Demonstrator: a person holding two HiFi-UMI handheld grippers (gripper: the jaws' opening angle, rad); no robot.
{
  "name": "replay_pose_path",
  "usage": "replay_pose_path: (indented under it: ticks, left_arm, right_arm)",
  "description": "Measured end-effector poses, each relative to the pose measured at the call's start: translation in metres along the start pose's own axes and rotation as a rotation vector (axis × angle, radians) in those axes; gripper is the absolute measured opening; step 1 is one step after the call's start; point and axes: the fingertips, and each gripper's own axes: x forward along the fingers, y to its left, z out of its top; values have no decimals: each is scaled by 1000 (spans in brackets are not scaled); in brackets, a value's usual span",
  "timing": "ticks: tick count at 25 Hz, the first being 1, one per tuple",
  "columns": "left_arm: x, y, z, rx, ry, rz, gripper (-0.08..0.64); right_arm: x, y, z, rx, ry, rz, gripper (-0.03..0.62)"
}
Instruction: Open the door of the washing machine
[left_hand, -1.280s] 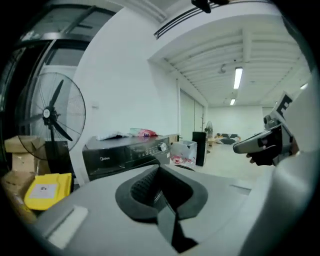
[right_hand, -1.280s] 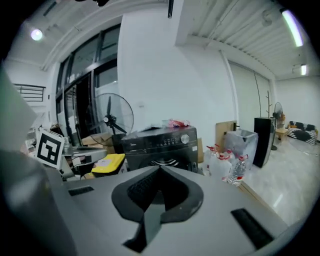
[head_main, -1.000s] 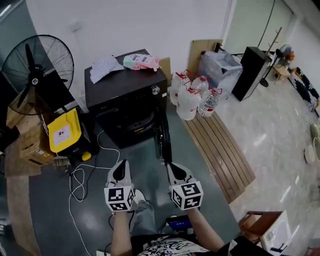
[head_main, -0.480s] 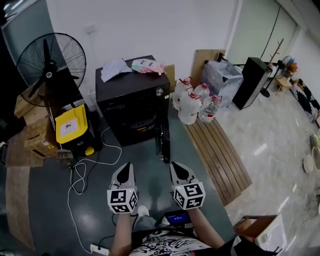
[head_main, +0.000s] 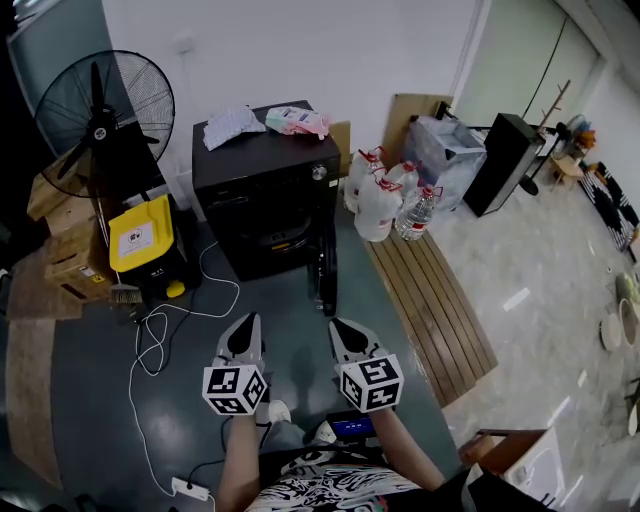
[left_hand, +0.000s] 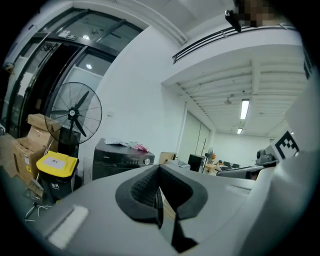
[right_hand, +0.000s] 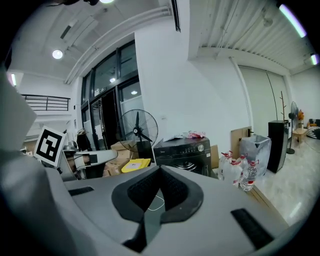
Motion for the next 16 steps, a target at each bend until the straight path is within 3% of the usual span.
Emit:
replay_pose_path:
  ticks: [4,9,16]
  left_arm:
    - [2,0,1,-6,8,7,2]
    - [5,-1,-3,100,49,35,2]
    - [7,-3,-3,102,55,47,2]
  right_arm:
    - [0,-3,0,4,4,5,2]
    - [2,-5,-2,6,12,12,2]
    - [2,-8,0,6,14,17,2]
